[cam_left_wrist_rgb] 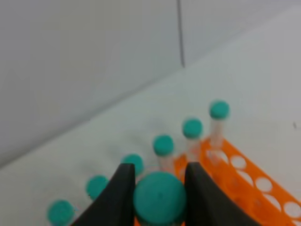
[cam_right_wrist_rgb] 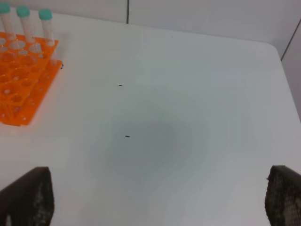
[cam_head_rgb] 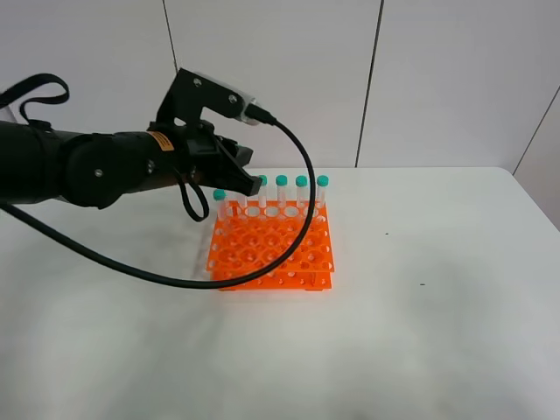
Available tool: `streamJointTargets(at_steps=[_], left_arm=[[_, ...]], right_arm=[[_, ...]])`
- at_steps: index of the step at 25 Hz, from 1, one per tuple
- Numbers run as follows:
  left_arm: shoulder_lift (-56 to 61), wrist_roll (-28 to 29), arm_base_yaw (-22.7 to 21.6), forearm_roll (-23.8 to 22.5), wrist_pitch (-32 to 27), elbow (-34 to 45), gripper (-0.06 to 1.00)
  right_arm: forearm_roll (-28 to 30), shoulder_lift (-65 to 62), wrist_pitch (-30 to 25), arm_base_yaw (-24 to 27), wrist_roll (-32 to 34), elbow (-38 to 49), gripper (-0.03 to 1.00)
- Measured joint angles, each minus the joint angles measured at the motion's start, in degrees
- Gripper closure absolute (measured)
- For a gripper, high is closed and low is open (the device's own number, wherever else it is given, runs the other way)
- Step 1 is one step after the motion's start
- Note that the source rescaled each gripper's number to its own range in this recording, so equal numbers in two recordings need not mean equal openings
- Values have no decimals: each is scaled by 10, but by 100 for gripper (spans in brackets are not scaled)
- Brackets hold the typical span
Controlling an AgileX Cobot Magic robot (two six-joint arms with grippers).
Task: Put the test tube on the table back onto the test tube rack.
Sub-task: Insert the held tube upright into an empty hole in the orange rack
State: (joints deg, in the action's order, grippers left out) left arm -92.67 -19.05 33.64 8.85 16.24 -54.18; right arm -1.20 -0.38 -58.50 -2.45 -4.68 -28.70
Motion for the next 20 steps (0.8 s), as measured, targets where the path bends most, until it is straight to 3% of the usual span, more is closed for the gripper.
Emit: streamJointTargets(at_steps=[4,11,20], left_arm=[[-37,18,-4,-2,-2,-40,94],[-92,52,-53,-2,0,-68,94],[-115,56,-56,-2,8,-68,94]], right_arm=[[0,0,0,0,1,0,-3],[0,0,0,0,1,0,-3],[0,0,0,0,1,0,-3]])
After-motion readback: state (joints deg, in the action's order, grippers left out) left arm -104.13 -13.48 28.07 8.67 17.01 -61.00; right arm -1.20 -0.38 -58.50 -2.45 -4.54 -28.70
